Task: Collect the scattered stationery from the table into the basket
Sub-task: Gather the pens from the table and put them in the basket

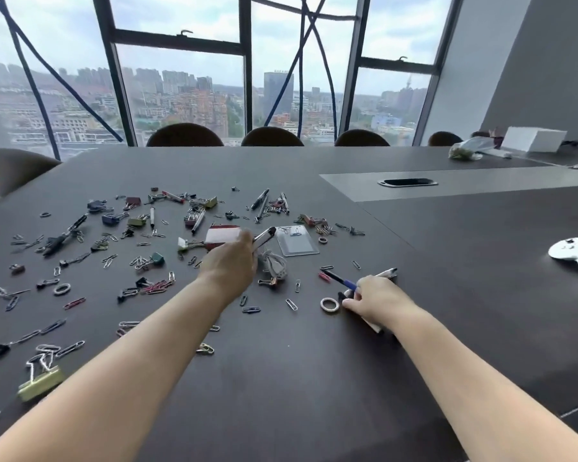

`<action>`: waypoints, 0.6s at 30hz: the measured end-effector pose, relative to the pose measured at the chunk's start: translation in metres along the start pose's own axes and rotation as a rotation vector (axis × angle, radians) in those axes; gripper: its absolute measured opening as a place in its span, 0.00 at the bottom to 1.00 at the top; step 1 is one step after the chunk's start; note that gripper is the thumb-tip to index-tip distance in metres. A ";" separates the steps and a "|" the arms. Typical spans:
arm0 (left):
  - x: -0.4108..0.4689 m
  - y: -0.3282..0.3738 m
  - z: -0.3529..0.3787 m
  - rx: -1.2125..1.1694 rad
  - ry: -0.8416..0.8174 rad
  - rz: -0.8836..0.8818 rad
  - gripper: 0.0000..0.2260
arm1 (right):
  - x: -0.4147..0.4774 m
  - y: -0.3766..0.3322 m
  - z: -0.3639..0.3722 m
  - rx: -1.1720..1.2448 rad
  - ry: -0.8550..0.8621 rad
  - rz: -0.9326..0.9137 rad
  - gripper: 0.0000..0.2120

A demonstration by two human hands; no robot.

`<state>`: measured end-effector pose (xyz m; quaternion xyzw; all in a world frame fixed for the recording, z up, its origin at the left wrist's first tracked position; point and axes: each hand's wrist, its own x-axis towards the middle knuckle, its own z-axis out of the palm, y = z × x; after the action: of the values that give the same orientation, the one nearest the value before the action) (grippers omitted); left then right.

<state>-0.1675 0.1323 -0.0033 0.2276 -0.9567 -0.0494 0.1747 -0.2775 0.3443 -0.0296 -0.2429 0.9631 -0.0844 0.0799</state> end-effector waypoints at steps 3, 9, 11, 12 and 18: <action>0.011 0.016 0.010 0.046 -0.011 0.023 0.09 | 0.003 0.001 -0.008 0.037 0.053 0.020 0.13; 0.017 0.054 0.012 -0.029 0.015 0.063 0.10 | 0.018 0.034 -0.025 0.071 0.199 0.068 0.13; 0.017 0.060 0.015 0.009 0.012 0.072 0.14 | 0.024 0.043 -0.022 0.098 0.172 0.018 0.14; 0.017 0.060 0.017 0.020 0.006 0.067 0.15 | 0.028 0.046 -0.020 0.126 0.148 -0.004 0.15; 0.029 0.044 0.017 0.024 -0.035 -0.007 0.10 | 0.043 0.047 -0.020 0.034 0.095 -0.103 0.12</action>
<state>-0.2160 0.1588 -0.0028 0.2320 -0.9594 -0.0426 0.1549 -0.3403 0.3668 -0.0242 -0.2865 0.9504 -0.1162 0.0337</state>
